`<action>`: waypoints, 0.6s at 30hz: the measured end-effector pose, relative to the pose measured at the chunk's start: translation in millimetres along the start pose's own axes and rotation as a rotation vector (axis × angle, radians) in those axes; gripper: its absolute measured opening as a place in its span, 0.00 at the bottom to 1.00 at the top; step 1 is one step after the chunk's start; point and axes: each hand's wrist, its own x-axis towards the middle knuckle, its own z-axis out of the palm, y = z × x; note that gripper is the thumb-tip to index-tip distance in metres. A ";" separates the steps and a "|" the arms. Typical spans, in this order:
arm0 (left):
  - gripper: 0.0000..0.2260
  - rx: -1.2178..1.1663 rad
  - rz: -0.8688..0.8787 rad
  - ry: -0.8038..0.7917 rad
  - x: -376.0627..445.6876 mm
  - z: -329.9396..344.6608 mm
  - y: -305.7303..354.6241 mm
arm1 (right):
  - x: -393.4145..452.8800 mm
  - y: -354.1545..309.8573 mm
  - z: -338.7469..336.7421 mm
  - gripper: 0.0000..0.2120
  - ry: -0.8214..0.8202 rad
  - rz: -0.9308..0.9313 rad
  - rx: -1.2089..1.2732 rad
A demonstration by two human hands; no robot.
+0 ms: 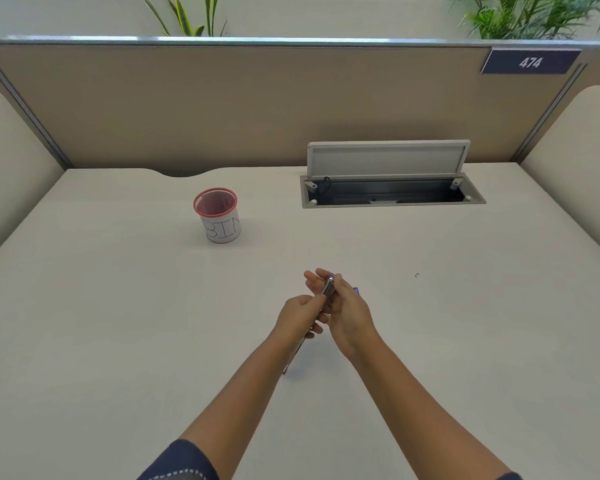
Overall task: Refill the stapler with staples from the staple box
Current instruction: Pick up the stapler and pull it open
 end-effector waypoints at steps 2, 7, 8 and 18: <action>0.12 0.007 0.008 -0.012 -2.3 -1.4 0.6 | -0.5 0.7 0.4 0.16 0.008 -0.007 0.008; 0.10 0.031 0.026 -0.095 -5.4 -4.3 -0.9 | 1.6 0.5 -1.3 0.16 0.037 -0.007 0.002; 0.12 0.033 0.027 -0.115 -6.0 -4.7 -1.9 | 2.2 -0.3 -1.8 0.16 0.047 -0.001 0.003; 0.21 0.007 0.032 -0.266 -12.3 -6.7 -8.6 | 2.4 -8.7 -3.9 0.16 0.066 0.078 0.046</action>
